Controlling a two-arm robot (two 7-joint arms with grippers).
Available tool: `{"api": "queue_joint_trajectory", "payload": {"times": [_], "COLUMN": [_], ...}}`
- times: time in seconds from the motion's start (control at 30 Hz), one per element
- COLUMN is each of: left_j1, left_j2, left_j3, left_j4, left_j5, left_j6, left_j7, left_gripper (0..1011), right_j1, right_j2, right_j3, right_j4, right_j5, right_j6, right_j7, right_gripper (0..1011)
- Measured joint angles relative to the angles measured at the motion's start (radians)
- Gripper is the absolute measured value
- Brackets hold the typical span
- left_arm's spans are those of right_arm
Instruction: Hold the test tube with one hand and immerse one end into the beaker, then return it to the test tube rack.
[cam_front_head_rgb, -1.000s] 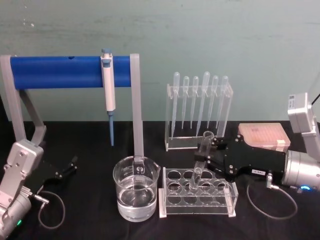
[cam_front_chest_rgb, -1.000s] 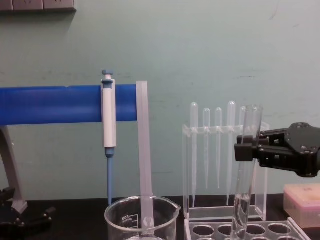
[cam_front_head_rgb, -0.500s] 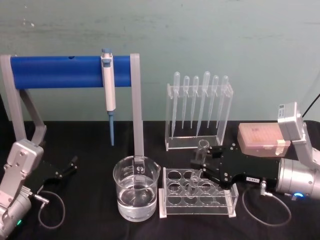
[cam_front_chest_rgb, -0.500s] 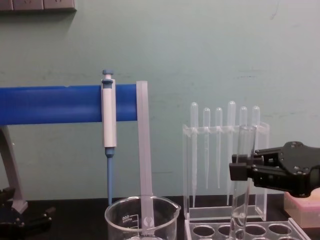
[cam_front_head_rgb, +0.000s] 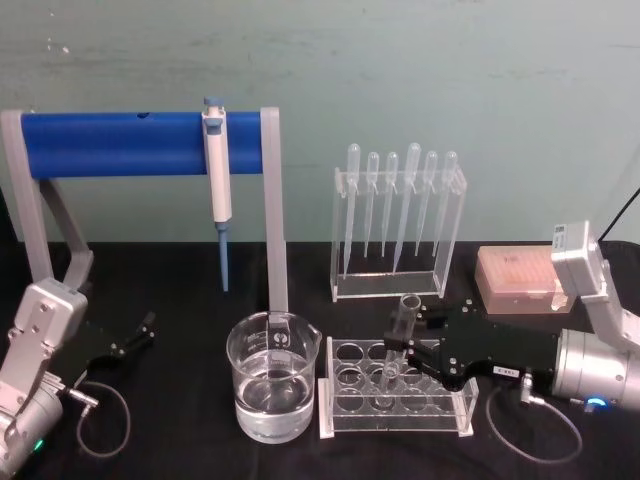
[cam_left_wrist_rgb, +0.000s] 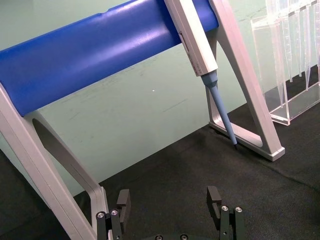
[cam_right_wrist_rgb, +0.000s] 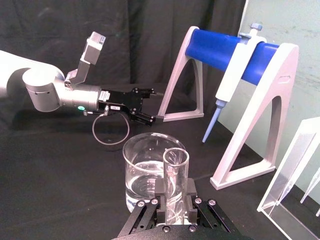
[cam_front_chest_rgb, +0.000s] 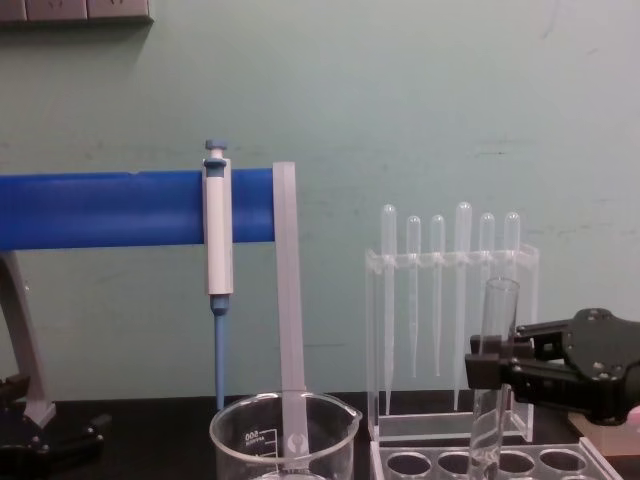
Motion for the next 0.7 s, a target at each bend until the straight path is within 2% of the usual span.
{"api": "queue_joint_trajectory", "payload": {"times": [0.4, 0.7], "left_j1": [0.0, 0.0], "left_j2": [0.0, 0.0], "left_j3": [0.0, 0.0], "left_j4": [0.0, 0.0], "left_j5": [0.0, 0.0], "left_j6": [0.0, 0.0], "left_j7": [0.0, 0.0], "left_gripper": [1000, 1000], "right_j1": [-0.007, -0.007], "right_j2": [-0.02, -0.018], "right_j3": [-0.004, -0.004], "right_j4": [0.027, 0.026], "right_j5": [-0.012, -0.012], "right_j6": [-0.007, -0.007], "right_j7": [0.0, 0.0], "right_gripper": [226, 241]}}
